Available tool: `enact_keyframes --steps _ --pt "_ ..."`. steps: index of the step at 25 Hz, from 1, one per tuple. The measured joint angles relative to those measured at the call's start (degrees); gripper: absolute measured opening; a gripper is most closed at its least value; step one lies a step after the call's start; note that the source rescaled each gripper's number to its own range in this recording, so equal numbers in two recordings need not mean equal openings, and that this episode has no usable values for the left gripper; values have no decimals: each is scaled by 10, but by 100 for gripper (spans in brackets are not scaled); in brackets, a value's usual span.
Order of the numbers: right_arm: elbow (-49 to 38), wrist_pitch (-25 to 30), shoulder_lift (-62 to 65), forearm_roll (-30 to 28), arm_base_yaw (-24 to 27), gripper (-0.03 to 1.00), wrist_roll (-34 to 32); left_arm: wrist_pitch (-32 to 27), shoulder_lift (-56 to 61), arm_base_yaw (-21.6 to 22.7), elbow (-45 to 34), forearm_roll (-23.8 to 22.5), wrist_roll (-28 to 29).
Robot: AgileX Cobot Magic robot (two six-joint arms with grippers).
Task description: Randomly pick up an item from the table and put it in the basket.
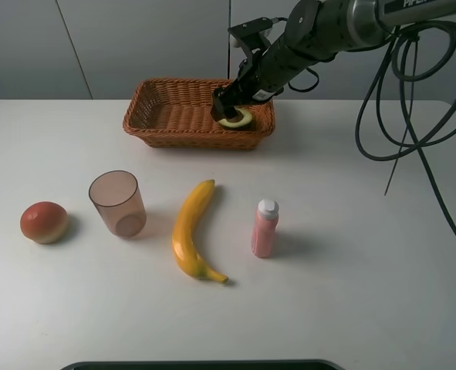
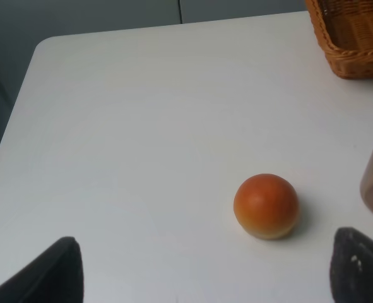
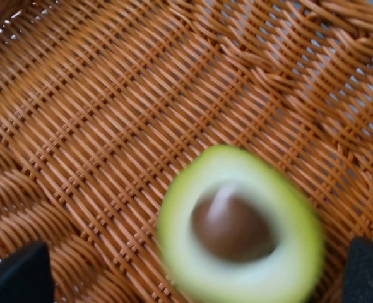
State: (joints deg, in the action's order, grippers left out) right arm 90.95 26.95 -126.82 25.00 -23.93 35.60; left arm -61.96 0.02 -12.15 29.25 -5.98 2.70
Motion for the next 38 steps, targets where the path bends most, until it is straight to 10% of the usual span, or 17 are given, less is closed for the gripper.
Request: enact_keyframes --steps 13,23,38 --pt "0 106 189 -72 25 99 -27 0 0 0 0 0 0" --pt "-11 310 408 -174 124 99 -105 0 0 0 0 0 0" --pt "-339 354 877 -183 313 100 -137 0 0 0 0 0 0"
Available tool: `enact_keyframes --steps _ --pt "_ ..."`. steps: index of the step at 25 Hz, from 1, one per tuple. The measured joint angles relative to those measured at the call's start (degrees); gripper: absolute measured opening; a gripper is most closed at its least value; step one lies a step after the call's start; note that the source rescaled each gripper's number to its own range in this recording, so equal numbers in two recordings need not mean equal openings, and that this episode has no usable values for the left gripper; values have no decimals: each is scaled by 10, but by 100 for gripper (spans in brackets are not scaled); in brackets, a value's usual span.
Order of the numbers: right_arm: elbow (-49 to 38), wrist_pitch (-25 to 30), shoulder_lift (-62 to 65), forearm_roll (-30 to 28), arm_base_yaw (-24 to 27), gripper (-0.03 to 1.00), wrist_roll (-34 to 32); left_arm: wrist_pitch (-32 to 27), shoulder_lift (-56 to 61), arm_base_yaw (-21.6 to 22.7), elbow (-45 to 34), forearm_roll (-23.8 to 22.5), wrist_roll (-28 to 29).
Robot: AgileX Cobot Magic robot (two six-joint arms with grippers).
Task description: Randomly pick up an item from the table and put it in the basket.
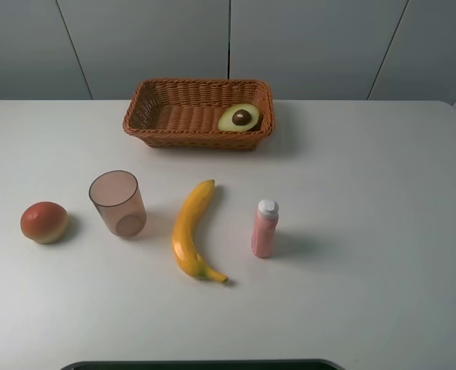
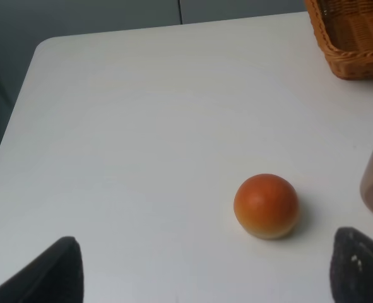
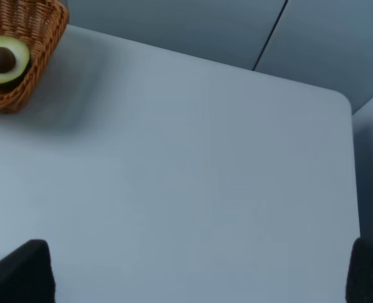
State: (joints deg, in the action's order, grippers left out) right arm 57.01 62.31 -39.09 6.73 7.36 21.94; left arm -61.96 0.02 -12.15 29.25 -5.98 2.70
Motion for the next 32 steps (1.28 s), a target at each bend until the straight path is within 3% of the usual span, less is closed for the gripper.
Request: enact_keyframes --steps 18,32 --pt "-227 12 380 -14 1 100 -133 0 0 0 0 0 -1" --pt "-276 7 391 -47 -49 100 -181 0 0 0 0 0 -1"
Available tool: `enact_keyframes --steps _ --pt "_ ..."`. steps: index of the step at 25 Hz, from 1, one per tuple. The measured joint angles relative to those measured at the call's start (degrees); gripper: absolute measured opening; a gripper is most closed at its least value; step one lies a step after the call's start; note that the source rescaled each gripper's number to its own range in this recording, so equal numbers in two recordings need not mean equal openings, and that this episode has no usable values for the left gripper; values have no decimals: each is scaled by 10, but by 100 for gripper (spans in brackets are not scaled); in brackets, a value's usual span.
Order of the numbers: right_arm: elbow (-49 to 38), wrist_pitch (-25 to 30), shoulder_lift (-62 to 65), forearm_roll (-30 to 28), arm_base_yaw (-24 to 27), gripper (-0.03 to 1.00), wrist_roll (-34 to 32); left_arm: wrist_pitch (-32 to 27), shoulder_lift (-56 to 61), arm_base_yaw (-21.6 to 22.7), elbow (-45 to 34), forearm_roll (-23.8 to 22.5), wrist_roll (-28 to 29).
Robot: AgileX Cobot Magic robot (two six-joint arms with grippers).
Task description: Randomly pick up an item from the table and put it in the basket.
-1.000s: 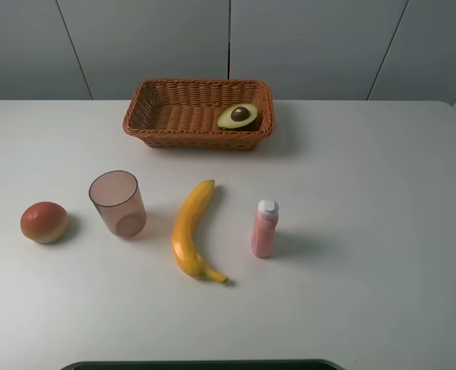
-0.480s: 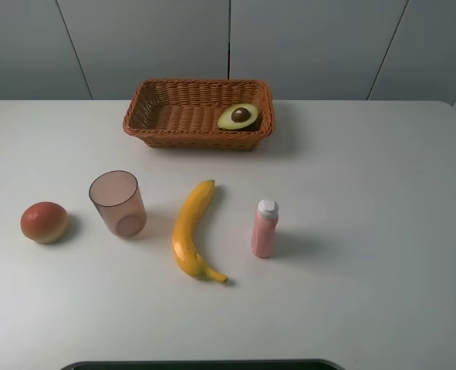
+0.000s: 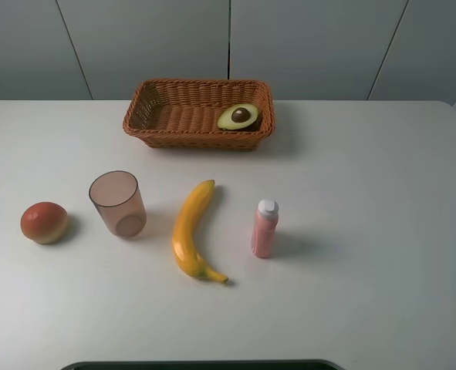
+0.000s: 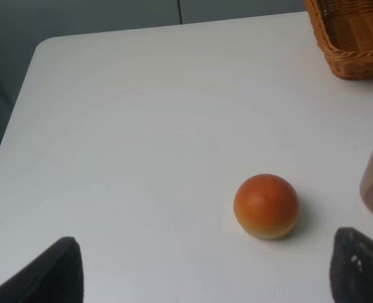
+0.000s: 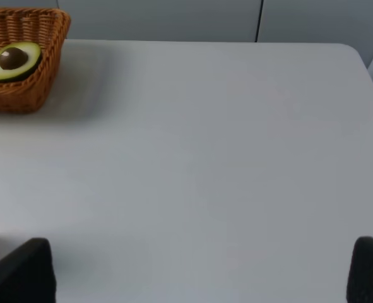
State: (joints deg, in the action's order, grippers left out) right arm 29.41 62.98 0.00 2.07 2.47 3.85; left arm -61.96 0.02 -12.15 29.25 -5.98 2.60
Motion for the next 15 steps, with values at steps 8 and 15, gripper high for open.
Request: enact_keyframes --steps 8,15 --pt "0 -1 0 0 -1 100 -1 0 0 0 0 0 0" --pt "0 -1 0 0 -1 100 -1 0 0 0 0 0 0"
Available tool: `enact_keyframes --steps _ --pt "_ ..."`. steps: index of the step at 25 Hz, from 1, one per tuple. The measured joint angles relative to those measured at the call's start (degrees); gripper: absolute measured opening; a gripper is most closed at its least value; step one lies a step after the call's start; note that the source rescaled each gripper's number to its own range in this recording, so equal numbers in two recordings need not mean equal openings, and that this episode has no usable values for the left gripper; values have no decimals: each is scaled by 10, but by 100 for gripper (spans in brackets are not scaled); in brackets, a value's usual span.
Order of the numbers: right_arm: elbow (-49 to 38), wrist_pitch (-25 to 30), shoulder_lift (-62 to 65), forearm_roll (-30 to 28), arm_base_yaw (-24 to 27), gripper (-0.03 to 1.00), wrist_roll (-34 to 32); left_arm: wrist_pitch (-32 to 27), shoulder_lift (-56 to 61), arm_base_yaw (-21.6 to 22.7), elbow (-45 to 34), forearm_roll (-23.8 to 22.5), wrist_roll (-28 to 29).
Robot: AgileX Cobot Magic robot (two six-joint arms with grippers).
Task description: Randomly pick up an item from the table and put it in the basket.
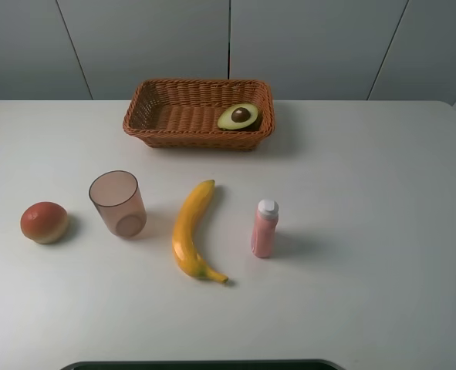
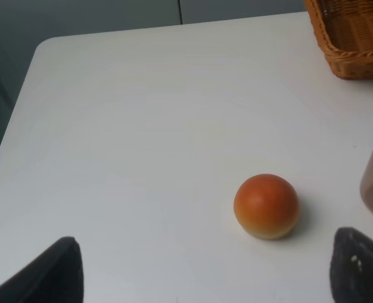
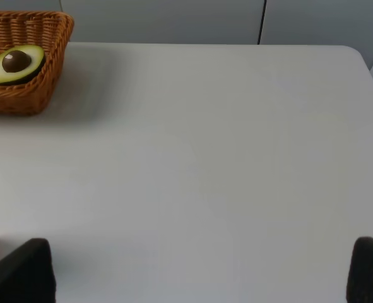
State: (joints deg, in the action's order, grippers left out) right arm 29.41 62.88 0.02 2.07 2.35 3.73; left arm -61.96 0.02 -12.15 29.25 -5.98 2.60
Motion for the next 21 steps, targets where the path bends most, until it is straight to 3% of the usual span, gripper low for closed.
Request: enact_keyframes --steps 21 --pt "0 0 0 0 0 100 0 0 0 0 0 0 0"
